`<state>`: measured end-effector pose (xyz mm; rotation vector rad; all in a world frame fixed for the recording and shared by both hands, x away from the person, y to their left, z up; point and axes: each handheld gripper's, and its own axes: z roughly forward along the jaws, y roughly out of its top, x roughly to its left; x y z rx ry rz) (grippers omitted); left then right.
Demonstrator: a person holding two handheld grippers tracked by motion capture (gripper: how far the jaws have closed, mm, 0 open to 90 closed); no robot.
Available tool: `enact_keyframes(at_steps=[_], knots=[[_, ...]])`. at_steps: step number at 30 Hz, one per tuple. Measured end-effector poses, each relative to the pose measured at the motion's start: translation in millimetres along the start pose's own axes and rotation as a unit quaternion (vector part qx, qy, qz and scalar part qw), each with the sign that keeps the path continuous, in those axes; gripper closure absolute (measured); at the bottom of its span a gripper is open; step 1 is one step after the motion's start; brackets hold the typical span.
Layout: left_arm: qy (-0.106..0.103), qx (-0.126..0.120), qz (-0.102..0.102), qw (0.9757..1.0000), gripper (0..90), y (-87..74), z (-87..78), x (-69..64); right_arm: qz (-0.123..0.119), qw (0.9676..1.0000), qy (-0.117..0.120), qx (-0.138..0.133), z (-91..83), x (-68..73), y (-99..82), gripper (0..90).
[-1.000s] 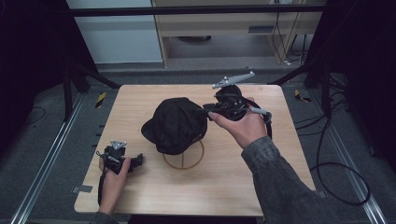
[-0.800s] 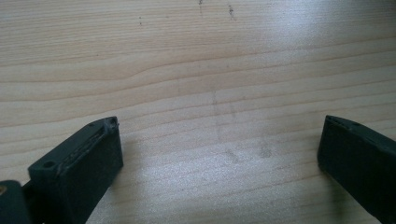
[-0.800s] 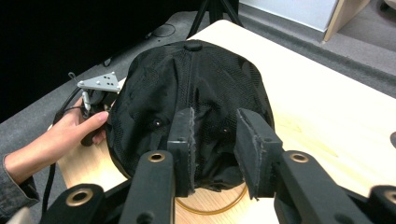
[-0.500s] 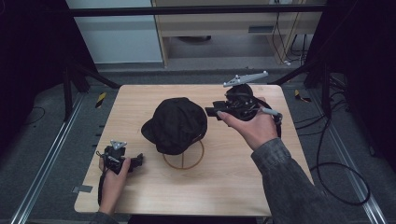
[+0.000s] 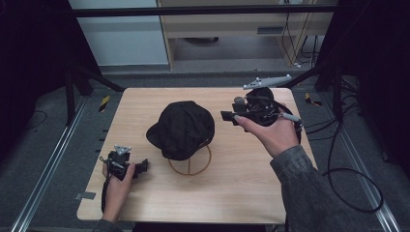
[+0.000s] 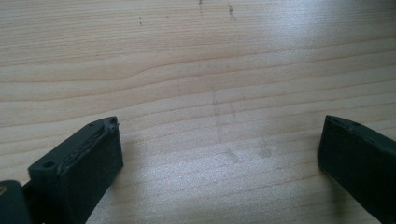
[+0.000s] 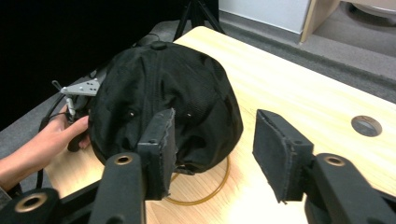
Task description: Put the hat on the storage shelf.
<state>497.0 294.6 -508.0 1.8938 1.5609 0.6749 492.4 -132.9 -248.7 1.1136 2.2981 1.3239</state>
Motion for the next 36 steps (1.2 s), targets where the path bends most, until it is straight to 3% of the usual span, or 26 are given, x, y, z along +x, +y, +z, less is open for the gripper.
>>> enact_keyframes(at_steps=[6, 9, 17, 20, 26, 36], knots=[[0.0, 0.0, 0.0, 1.0, 0.0, 0.0, 0.0, 0.0, 0.006, 0.9999, -0.009, -0.005, -6.6, -5.1, -2.7, 40.4], [0.0, 0.0, 0.0, 1.0, 0.0, 0.0, 0.0, 0.0, 0.01, 0.9998, -0.017, -0.006, -8.4, -7.8, -4.4, 32.0], [0.0, 0.0, 0.0, 1.0, 0.0, 0.0, 0.0, 0.0, 0.034, 0.9974, -0.063, -0.011, -13.1, -18.5, -9.9, 10.5], [0.0, 0.0, 0.0, 1.0, 0.0, 0.0, 0.0, 0.0, 0.038, 0.9962, -0.075, -0.021, -16.7, -24.6, -12.8, 7.0], [0.0, 0.001, 0.001, 1.0, 0.0, 0.0, -0.2, 0.1, 0.04, 0.9944, -0.092, -0.034, -26.8, -39.0, -23.3, 5.9], [0.0, 0.001, 0.001, 1.0, 0.0, 0.0, -0.1, 0.2, 0.065, 0.9901, -0.118, -0.038, -43.8, -64.4, -47.9, 8.7]])
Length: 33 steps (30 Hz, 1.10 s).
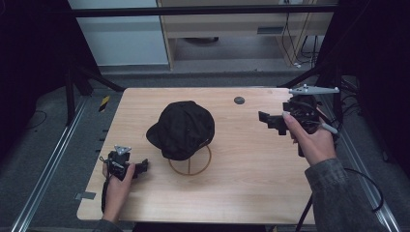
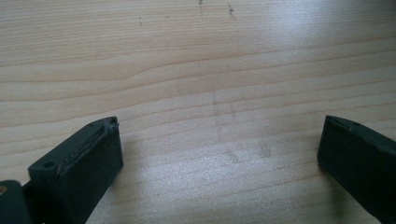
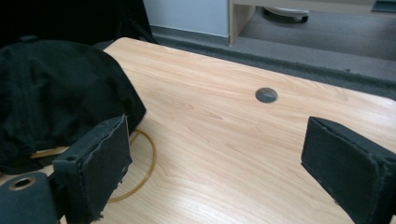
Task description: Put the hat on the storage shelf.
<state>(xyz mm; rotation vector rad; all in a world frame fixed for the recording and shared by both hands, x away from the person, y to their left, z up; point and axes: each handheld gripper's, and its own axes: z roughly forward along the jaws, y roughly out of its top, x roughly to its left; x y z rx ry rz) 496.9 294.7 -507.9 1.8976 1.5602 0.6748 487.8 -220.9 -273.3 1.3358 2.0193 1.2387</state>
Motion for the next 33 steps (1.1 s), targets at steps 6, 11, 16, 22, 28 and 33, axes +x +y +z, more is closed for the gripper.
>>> enact_keyframes(at_steps=[6, 11, 16, 22, 28, 33], knots=[[0.0, 0.0, 0.0, 1.0, 0.0, 0.0, 0.0, 0.0, 0.01, 0.9999, -0.011, 0.003, -3.6, -15.0, -15.2, 9.8], [0.0, 0.0, 0.0, 1.0, 0.0, 0.0, 0.0, 0.0, 0.011, 0.9998, -0.014, 0.006, -2.6, -23.0, -29.5, 9.9], [0.0, 0.0, 0.0, 1.0, 0.0, 0.0, 0.0, 0.0, 0.011, 0.9998, -0.007, 0.015, 4.4, -25.8, -44.5, 9.4], [0.0, 0.0, 0.0, 1.0, 0.0, 0.0, 0.0, 0.0, 0.003, 0.9993, -0.008, 0.037, 18.1, -25.4, -64.0, 8.9], [0.0, 0.0, 0.0, 1.0, 0.0, 0.0, 0.0, 0.0, -0.003, 0.9983, -0.004, 0.058, 34.8, -24.1, -84.5, 8.8], [0.0, 0.0, 0.0, 1.0, 0.0, 0.0, 0.0, 0.0, -0.011, 0.9972, -0.009, 0.074, 49.1, -23.1, -100.9, 9.0]])
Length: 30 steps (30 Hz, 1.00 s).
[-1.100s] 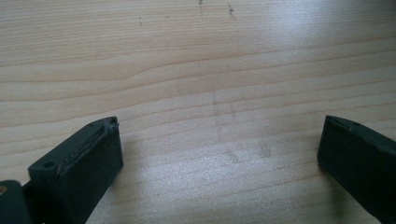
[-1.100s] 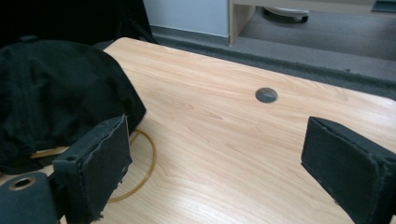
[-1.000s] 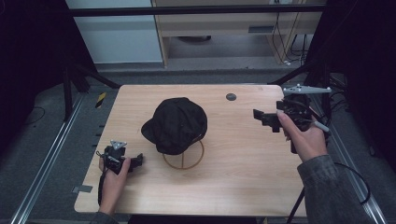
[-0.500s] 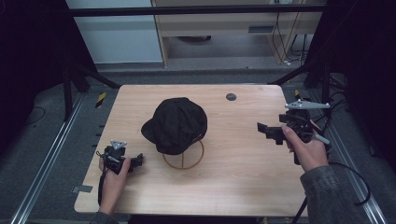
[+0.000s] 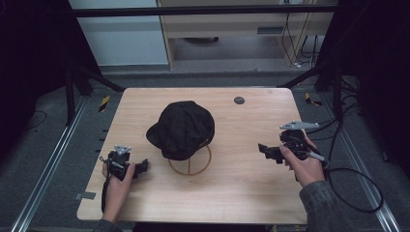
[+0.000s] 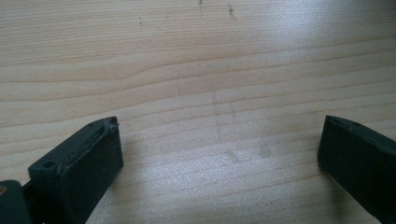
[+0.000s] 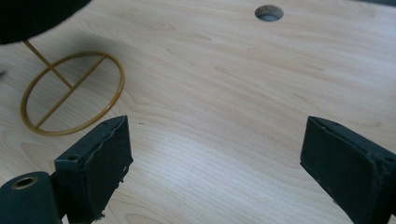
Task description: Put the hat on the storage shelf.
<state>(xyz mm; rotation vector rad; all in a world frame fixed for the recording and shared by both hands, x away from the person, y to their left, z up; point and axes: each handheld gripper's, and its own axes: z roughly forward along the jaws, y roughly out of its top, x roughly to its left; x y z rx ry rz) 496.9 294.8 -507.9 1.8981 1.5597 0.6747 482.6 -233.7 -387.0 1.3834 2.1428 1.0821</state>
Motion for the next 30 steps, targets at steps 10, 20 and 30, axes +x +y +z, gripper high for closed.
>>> enact_keyframes(at_steps=[10, 20, 30], knots=[[0.0, 0.0, 0.0, 1.0, 0.0, 0.0, 0.0, 0.0, -0.014, 0.9997, 0.001, 0.02, 33.4, 2.2, -27.2, 9.4], [0.0, 0.0, 0.0, 1.0, 0.0, 0.0, 0.0, 0.0, -0.005, 0.9993, 0.014, 0.035, 62.7, 5.9, -42.3, 9.2], [0.0, 0.001, 0.0, 1.0, 0.0, 0.1, -0.1, 0.0, -0.01, 0.9986, 0.016, 0.05, 87.0, 17.4, -49.3, 9.6]])
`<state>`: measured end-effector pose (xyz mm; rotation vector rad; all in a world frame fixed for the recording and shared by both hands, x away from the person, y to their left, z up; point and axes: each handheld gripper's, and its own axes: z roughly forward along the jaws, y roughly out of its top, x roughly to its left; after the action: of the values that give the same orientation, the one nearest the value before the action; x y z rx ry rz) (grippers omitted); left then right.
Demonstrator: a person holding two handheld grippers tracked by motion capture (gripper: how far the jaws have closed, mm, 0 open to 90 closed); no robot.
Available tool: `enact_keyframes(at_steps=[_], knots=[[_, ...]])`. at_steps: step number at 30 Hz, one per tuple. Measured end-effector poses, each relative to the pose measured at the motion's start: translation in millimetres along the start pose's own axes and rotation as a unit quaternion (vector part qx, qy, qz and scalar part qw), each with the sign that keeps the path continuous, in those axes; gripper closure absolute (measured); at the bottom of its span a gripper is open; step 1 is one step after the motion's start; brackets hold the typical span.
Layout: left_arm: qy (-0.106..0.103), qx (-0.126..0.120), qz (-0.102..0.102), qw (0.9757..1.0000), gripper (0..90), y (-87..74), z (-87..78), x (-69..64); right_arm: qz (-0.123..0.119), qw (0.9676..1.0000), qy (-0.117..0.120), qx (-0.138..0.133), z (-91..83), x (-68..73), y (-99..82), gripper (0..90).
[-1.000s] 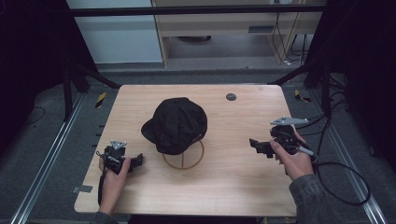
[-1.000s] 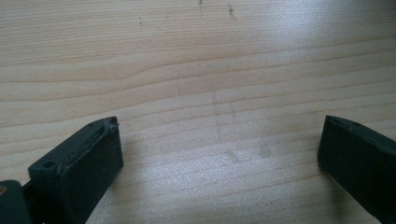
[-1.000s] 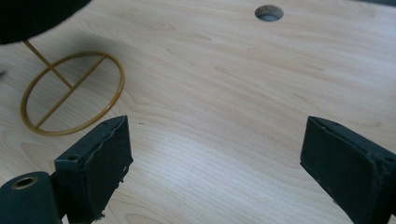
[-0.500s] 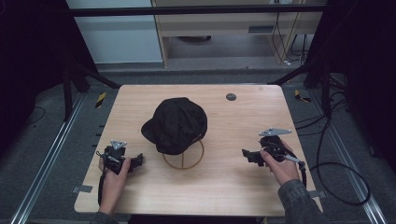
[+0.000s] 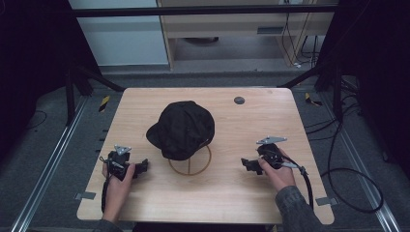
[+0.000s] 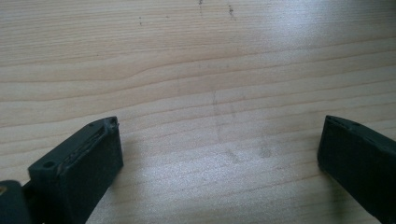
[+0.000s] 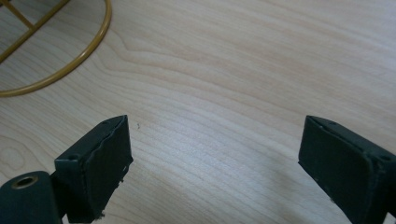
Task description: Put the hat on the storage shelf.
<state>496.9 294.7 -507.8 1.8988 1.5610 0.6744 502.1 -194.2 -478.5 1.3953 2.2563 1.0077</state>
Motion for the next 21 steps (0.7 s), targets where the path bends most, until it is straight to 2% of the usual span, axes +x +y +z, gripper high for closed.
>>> enact_keyframes(at_steps=[3, 13, 21], knots=[[0.0, -0.001, 0.0, 1.0, 0.0, 0.0, 0.1, 0.0, -0.001, 1.0, 0.001, 0.005, 7.5, 2.4, -2.3, 9.6], [0.0, -0.001, 0.0, 1.0, 0.0, -0.1, 0.1, 0.1, 0.016, 0.9998, 0.006, -0.011, 26.6, 7.5, -1.6, 9.8], [0.0, -0.001, 0.0, 1.0, 0.0, 0.0, 0.1, 0.1, 0.024, 0.9995, -0.001, -0.019, 35.6, 8.2, -1.6, 10.0]])
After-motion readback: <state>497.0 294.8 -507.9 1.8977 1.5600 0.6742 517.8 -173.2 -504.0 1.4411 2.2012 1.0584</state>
